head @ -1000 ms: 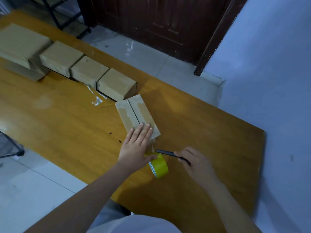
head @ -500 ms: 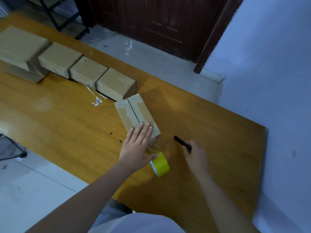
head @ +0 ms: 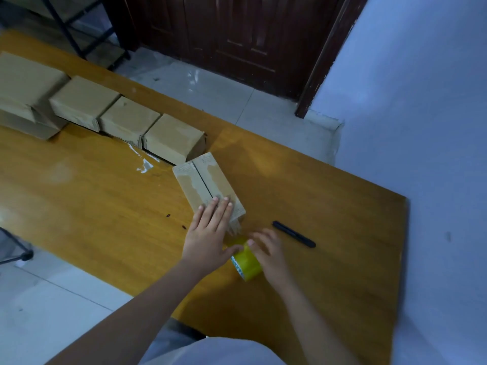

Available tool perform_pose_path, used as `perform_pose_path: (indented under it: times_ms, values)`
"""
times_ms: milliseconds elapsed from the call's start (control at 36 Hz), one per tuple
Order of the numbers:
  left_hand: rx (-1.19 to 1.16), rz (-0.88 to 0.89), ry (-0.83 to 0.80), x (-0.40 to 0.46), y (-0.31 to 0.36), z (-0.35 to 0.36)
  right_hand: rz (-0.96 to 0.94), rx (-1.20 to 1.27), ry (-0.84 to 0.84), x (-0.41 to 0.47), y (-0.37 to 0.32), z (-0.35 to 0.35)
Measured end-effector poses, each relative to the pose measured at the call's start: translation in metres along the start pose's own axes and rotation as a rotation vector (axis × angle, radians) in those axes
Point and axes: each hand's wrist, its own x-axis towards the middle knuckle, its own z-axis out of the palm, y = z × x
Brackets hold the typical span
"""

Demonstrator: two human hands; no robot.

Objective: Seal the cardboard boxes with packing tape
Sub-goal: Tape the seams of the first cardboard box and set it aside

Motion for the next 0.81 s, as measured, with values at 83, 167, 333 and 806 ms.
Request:
perform_pose_path:
  times_ms: [83, 167, 333, 806]
  values:
    - [0.016, 0.004, 0.004, -0.001, 0.0, 0.0, 0.082, 0.144, -0.072, 0.003, -0.001, 0.013]
    - [0.024, 0.019, 0.015, -0.001, -0.001, 0.001, 0.06, 0.22, -0.092, 0.006, -0.003, 0.011]
    - [-0.06, 0.004, 0.063, 0.007, -0.001, -0.004, 0.084, 0.215, -0.118, 0.006, -0.007, 0.007]
    - [-0.022, 0.173, 0.269, 0.024, -0.02, -0.004, 0.18, -0.016, 0.065, -0.023, -0.021, 0.031]
